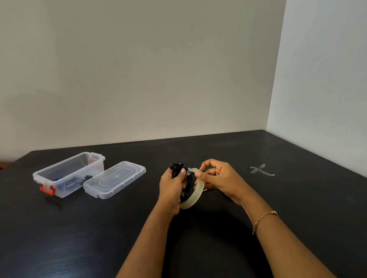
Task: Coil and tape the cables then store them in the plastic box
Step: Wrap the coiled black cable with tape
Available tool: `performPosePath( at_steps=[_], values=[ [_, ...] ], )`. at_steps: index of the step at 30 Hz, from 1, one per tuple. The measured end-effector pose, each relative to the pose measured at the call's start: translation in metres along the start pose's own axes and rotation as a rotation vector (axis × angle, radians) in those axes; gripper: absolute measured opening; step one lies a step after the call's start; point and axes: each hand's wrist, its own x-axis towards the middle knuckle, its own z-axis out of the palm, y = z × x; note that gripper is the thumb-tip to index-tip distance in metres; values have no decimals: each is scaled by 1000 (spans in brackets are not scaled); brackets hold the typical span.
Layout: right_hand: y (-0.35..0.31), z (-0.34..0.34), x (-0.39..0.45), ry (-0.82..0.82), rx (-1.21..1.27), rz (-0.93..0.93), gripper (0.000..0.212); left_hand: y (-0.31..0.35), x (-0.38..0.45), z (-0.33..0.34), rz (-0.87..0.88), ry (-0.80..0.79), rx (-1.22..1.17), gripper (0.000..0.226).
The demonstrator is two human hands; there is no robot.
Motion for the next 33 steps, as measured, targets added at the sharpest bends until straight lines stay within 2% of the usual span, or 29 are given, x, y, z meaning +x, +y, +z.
performPosePath(
  at_steps=[4,9,15,18,24,31,33],
  values=[
    [1,2,0,28,-4,-32,13,0,1,-2,-7,-2,15,27],
    [1,0,4,30,91,56,16,-4,6,-4,-49,-4,13,26],
    [-2,-1,5,40,-53,69,14,-2,6,-4,-98,-26,5,19],
    [-4,-4,5,38,-44,96,11,-3,7,-4,-111,-23,6,14],
    [-1,-7,5,39,-39,122,6,-8,12,-2,-93,-9,19,22],
    [3,3,11,110,-310,-3,9,-5,8,4,-61,70,28,31],
    [4,8,12,134,-319,-7,12,-6,7,6,-47,111,26,29]
  ],
)
